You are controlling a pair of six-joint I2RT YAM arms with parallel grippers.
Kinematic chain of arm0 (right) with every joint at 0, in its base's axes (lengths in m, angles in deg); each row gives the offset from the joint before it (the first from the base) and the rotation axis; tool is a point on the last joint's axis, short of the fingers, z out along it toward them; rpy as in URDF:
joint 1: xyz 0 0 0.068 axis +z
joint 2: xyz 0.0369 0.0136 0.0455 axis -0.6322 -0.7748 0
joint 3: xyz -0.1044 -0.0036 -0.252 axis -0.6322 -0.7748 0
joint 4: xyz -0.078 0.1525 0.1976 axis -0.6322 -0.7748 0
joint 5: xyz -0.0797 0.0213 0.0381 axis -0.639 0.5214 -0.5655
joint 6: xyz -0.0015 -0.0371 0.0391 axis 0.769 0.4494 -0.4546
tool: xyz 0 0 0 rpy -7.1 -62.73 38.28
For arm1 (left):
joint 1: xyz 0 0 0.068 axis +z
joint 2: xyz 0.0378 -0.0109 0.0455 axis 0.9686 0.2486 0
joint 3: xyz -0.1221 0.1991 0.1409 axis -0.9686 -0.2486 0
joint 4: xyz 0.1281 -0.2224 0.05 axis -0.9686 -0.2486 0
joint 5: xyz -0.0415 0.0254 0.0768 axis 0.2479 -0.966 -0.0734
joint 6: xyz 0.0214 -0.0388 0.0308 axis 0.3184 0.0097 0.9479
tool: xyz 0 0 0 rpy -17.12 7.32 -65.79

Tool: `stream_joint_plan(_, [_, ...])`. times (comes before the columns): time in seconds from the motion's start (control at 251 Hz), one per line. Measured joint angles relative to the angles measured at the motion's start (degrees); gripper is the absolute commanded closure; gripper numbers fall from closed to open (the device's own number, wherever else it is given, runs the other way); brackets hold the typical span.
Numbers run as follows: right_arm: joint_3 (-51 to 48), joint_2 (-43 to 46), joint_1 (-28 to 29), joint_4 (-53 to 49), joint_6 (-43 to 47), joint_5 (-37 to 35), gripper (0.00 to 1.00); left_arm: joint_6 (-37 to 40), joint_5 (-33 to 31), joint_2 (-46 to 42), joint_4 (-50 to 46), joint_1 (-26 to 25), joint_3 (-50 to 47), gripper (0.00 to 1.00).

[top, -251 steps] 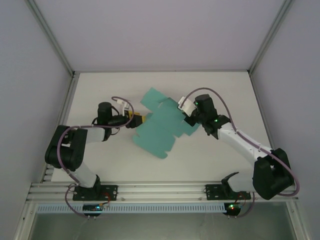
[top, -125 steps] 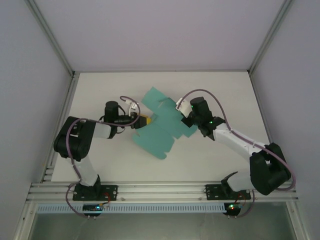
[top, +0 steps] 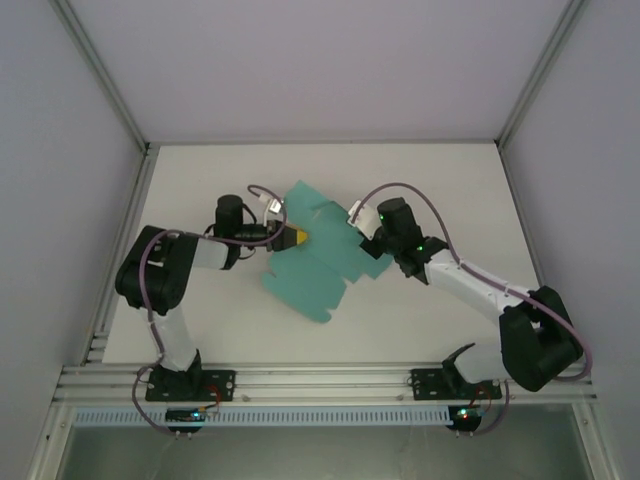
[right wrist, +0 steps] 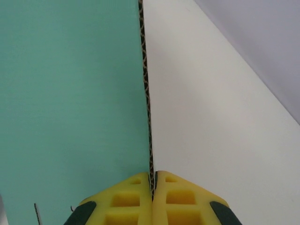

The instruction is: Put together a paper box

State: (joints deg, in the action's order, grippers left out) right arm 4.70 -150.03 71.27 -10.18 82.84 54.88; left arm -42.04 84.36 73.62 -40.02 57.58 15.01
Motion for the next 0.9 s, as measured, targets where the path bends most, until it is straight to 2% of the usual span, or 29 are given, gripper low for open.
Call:
stream_joint_plan(0.088, [-0.1,0.0,0.5,-0.3,0.3,0.6,1.0,-0.7,-0.1,0.5,0.8,-0.3,1.4,0.74])
stream_joint_plan(0.136, [-0.1,0.2,0.6,-0.5,0.3,0.6,1.0,-0.8,-0.2,0.8,1.1,-0.3,1.8,0.74])
stream_joint_plan(0.188, [-0.1,0.5,0.6,-0.7,0.3,0.6,1.0,-0.8,-0.3,0.9,1.1,-0.4,1.9,0.67])
stream_joint_plan(0.255, [-0.1,0.9,0.6,-1.1,0.4,0.8,1.0,-0.7,-0.3,1.1,0.5,-0.4,1.9,0.66])
stream_joint_plan(0.351, [-0.1,1.5,0.7,-1.3,0.6,0.8,1.0,-0.4,-0.6,1.0,-0.3,-0.4,1.7,0.55])
stream_joint_plan(0.419, [-0.1,1.9,0.7,-1.4,0.8,1.0,1.0,0.2,-1.6,0.6,-1.0,-0.4,0.8,0.39])
stream_joint_plan(0.487, [-0.1,2.5,0.7,-1.5,1.1,1.4,1.0,1.1,-2.9,-0.8,-3.0,-0.3,-0.6,0.37])
stream_joint_plan(0.571, [-0.3,3.5,0.7,-1.5,1.4,2.3,1.0,2.5,-5.1,-3.9,-6.3,0.9,-2.0,0.29])
stream_joint_plan(0.69, [-0.4,4.8,0.7,-1.4,1.4,3.5,1.0,4.4,-8.4,-10.1,-10.9,3.6,-3.8,0.1])
stream_joint_plan(0.754, [-0.4,5.3,0.7,-1.2,1.4,3.8,1.0,5.9,-11.1,-13.4,-14.4,4.9,-4.2,0.06])
stream_joint_plan(0.778, [-0.5,5.5,0.7,-1.1,1.4,3.9,1.0,6.9,-12.5,-14.7,-16.0,5.2,-4.2,0.0])
stream_joint_plan(0.902, [-0.9,5.6,0.7,-0.9,1.4,4.1,1.0,10.8,-17.7,-19.2,-22.7,5.4,-4.2,0.03])
